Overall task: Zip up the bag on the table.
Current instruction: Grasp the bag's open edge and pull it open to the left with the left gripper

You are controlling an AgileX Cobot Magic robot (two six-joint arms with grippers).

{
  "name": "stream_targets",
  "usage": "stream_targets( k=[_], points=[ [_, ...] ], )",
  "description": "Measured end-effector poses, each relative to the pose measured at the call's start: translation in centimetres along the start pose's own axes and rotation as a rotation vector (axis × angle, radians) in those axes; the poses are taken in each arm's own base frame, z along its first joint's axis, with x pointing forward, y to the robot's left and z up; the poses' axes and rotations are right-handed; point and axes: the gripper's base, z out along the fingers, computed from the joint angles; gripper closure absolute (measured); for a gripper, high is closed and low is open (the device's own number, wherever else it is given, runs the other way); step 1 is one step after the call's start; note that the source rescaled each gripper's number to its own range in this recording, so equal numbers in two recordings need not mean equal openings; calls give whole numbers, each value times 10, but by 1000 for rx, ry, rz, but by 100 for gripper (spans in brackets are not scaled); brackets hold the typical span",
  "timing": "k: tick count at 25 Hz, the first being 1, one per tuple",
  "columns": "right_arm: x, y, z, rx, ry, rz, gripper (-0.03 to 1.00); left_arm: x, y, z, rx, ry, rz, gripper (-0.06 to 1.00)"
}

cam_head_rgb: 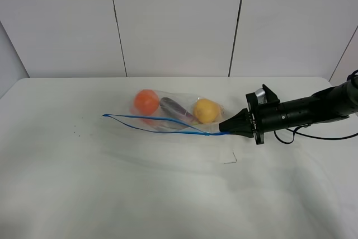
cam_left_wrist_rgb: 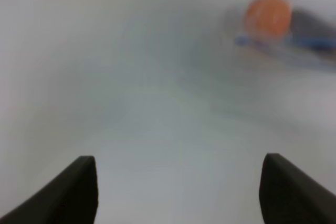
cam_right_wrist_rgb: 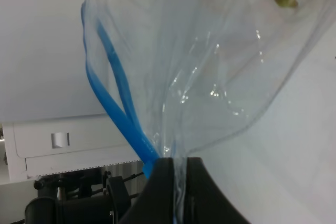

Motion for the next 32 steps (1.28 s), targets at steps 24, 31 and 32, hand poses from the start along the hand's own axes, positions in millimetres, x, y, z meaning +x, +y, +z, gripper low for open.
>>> stream_targets(
  k=[24, 31, 32],
  points=[
    [0, 0, 0, 0, 0, 0, 97, -29, -18, 20, 207, 87, -1332, -5],
    [0, 0, 0, 0, 0, 0, 97, -42, -14, 42, 205, 18, -1422, -5],
    [0, 0, 0, 0, 0, 0, 97, -43, -14, 49, 196, 18, -1415, -5]
  ],
)
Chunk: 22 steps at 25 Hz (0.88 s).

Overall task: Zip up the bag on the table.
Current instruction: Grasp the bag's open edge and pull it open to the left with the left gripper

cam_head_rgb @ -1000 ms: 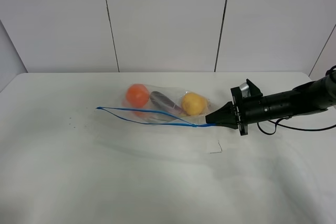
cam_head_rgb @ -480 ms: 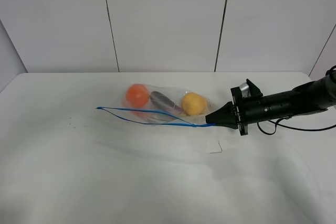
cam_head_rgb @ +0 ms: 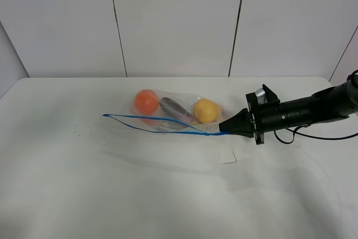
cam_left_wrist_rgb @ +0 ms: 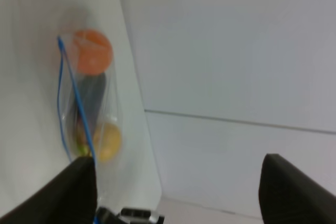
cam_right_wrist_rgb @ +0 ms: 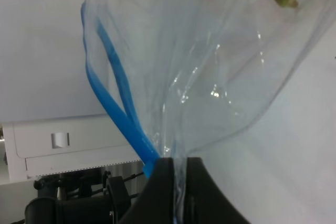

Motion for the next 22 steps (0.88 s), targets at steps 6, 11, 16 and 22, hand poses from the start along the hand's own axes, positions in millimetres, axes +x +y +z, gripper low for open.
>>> stream_targets(
  k=[6, 11, 16, 22],
  points=[
    [0, 0, 0, 0, 0, 0, 97, -5, 2, 39, -14, 11, 59, -5],
    [0, 0, 0, 0, 0, 0, 97, -5, 8, 74, -10, 37, 57, -5],
    [0, 0, 0, 0, 0, 0, 97, 7, 21, 104, -46, 114, 71, -5],
    [0, 0, 0, 0, 0, 0, 97, 41, 24, 125, -26, 220, 135, -5]
  ],
)
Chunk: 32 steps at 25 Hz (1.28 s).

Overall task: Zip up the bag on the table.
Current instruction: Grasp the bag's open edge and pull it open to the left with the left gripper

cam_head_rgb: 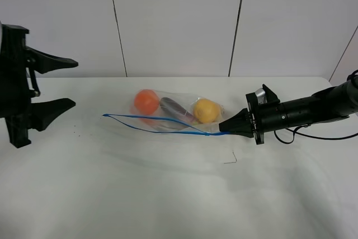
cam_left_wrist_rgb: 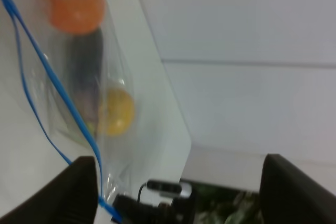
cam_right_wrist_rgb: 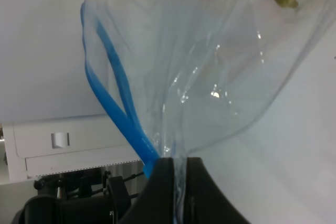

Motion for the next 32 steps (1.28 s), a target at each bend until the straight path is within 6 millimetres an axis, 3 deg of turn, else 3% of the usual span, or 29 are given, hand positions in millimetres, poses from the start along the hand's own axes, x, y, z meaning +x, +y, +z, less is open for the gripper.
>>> stream_targets(
  k=[7, 16, 23, 32],
  points=[
    [0, 0, 0, 0, 0, 0, 97, 43, -2, 25, 52, 65, 79, -5],
    [0, 0, 0, 0, 0, 0, 97, 86, 13, 53, 53, 87, 95, -5],
    [0, 0, 0, 0, 0, 0, 97, 113, 31, 79, 77, 156, -12, -5],
    [0, 0, 0, 0, 0, 0, 97, 143, 69, 114, 38, 270, -86, -5]
  ],
)
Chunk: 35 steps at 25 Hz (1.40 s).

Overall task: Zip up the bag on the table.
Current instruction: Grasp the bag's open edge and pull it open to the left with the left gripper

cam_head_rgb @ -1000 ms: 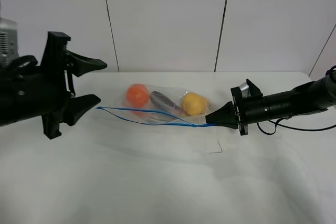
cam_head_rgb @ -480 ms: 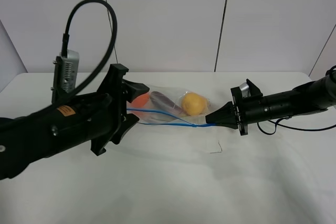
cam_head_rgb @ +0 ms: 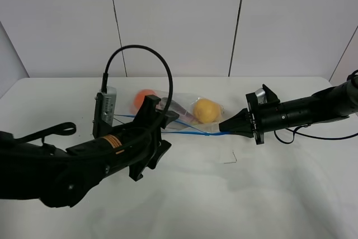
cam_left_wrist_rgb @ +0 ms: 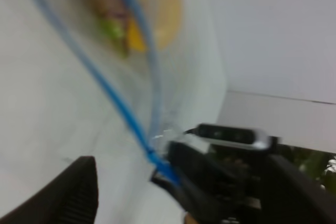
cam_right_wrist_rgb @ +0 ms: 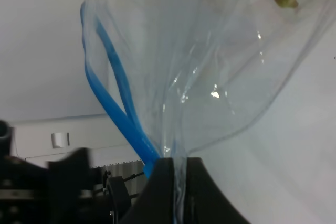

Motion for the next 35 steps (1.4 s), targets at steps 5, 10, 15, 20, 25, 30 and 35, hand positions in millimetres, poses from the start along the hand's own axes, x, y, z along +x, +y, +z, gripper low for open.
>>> stream_targets(
  k=[5, 10, 15, 20, 25, 30, 35],
  points=[
    [0, 0, 0, 0, 0, 0, 97, 7, 2, 17, 17, 35, 1, -5],
    [0, 0, 0, 0, 0, 0, 97, 10, -11, 28, 58, 45, -9, -5],
    [0, 0, 0, 0, 0, 0, 97, 12, -14, 32, 34, 54, 10, -5],
    [0, 0, 0, 0, 0, 0, 97, 12, -11, 34, 11, 56, 9, -5],
    [0, 0, 0, 0, 0, 0, 97, 16, 5, 49, 29, 70, -71, -5],
    [0, 0, 0, 0, 0, 0, 97, 24, 8, 68, 62, 119, -46, -5],
    [0, 0, 0, 0, 0, 0, 97, 27, 14, 80, 52, 131, -35, -5]
  ],
)
